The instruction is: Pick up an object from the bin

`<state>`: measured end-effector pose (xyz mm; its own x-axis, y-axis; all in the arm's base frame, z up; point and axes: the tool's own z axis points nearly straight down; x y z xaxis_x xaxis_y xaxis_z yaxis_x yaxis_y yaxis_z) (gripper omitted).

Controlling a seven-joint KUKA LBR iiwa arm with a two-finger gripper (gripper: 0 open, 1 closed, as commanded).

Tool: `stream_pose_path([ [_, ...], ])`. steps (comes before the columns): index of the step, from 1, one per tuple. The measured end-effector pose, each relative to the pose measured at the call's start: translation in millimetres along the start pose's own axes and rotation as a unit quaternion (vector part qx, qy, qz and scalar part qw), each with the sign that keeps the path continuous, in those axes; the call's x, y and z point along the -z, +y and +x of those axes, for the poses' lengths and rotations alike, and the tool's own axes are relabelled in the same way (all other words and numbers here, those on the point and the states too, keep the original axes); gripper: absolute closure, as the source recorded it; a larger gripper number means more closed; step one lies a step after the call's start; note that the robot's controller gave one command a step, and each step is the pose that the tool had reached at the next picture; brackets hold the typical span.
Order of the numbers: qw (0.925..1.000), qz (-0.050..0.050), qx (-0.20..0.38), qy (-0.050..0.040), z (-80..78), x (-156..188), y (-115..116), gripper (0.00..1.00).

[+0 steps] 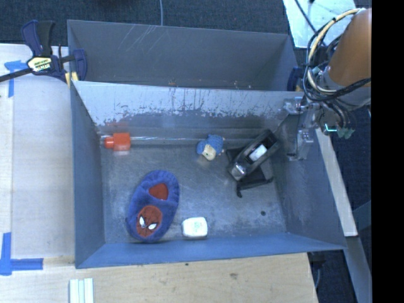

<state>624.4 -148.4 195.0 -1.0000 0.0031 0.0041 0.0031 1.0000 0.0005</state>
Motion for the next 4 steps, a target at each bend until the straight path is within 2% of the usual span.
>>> stream_pose_path([
  [1, 0.9942, 0.001, -0.106, -0.0143, 17.0, -83, 45, 0.0],
  [2, 0.9844, 0.005, 0.175, -0.0158, 19.7, -112, 61, 0.0],
  [3, 0.984, 0.004, 0.177, -0.0209, 17.3, -110, 64, 1.0],
  [4, 0.9923, 0.0, 0.124, -0.0008, -0.1, -72, 66, 1.0],
])
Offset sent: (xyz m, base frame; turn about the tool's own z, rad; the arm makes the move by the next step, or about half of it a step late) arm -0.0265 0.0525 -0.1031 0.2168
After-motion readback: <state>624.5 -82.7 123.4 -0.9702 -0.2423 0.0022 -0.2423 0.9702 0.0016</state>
